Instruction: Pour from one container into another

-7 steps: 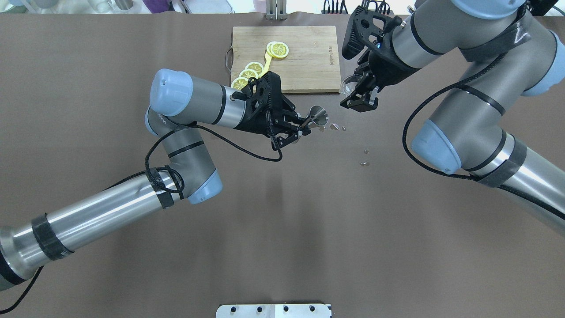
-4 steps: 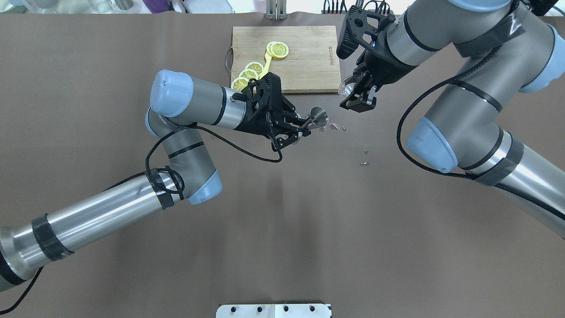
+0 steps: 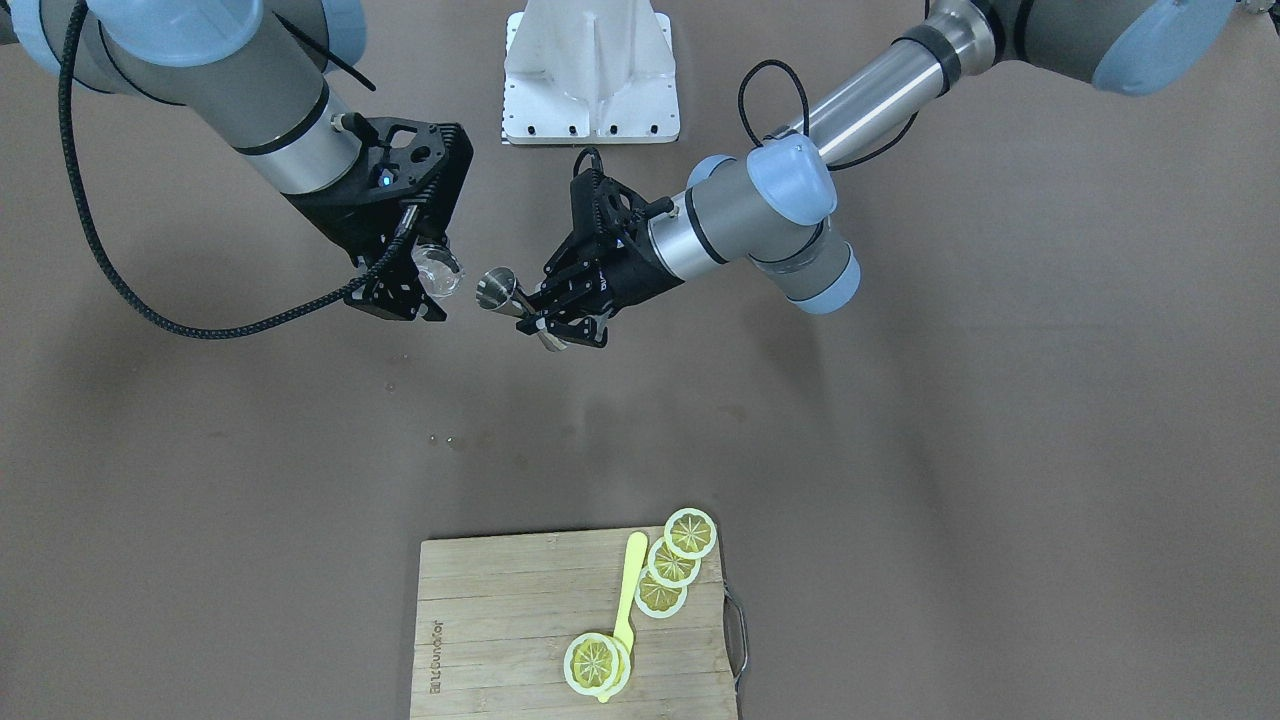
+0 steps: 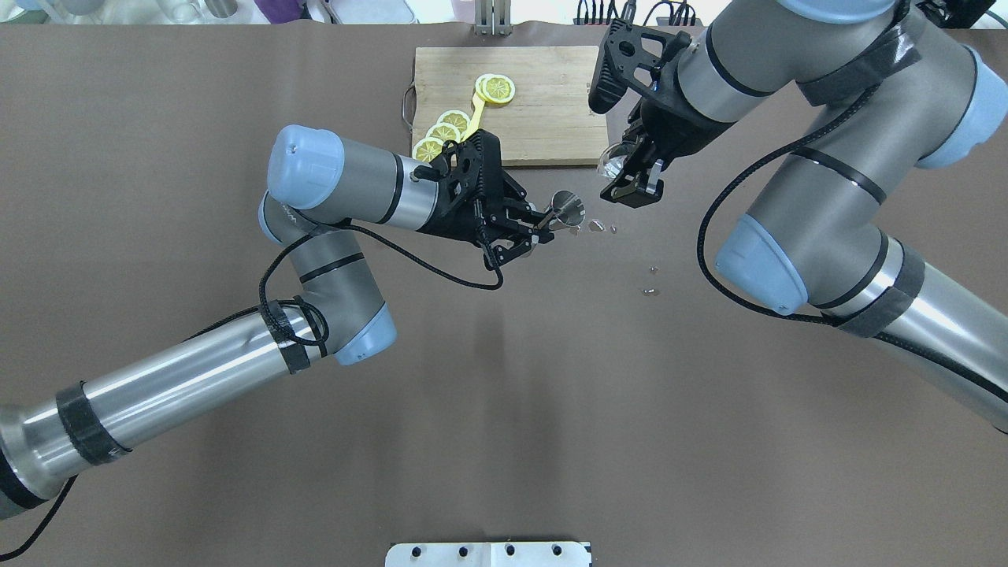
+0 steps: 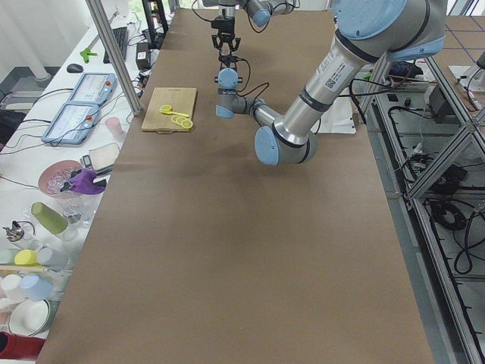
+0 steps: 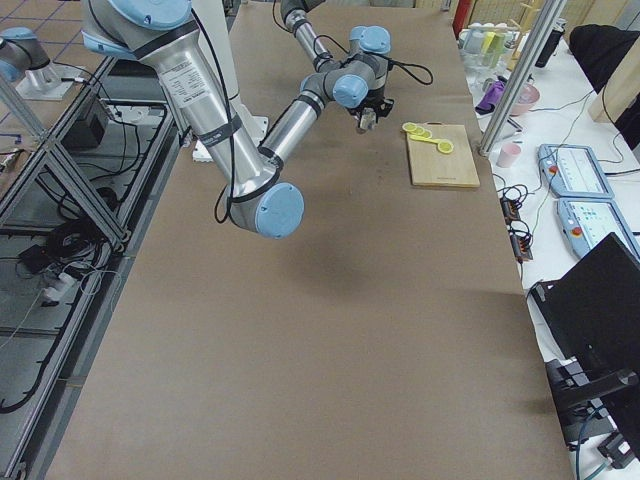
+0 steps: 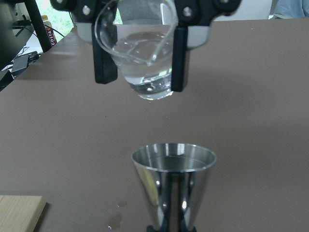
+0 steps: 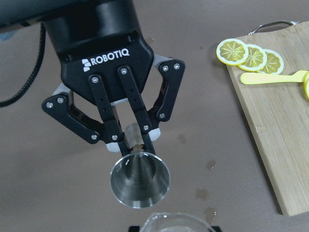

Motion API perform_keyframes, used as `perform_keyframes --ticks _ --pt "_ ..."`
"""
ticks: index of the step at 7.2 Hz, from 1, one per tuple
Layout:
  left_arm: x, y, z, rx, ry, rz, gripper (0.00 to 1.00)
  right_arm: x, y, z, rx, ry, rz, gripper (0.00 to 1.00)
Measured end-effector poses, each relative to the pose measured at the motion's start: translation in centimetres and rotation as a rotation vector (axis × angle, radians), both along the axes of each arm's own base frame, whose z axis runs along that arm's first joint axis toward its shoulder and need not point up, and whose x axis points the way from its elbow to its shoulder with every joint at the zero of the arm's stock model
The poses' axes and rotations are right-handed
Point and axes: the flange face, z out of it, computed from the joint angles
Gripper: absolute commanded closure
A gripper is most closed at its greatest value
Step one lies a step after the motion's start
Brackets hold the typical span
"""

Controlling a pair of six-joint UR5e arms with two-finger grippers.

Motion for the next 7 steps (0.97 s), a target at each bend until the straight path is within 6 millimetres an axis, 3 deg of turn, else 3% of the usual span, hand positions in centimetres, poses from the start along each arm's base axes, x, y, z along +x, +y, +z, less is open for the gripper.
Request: perform_keyframes --ticks 7 --pt "0.0 0.0 0.0 0.0 -0.001 -0.001 1.0 -2.0 -0.2 -1.0 -0.029 0.045 -0.012 1.0"
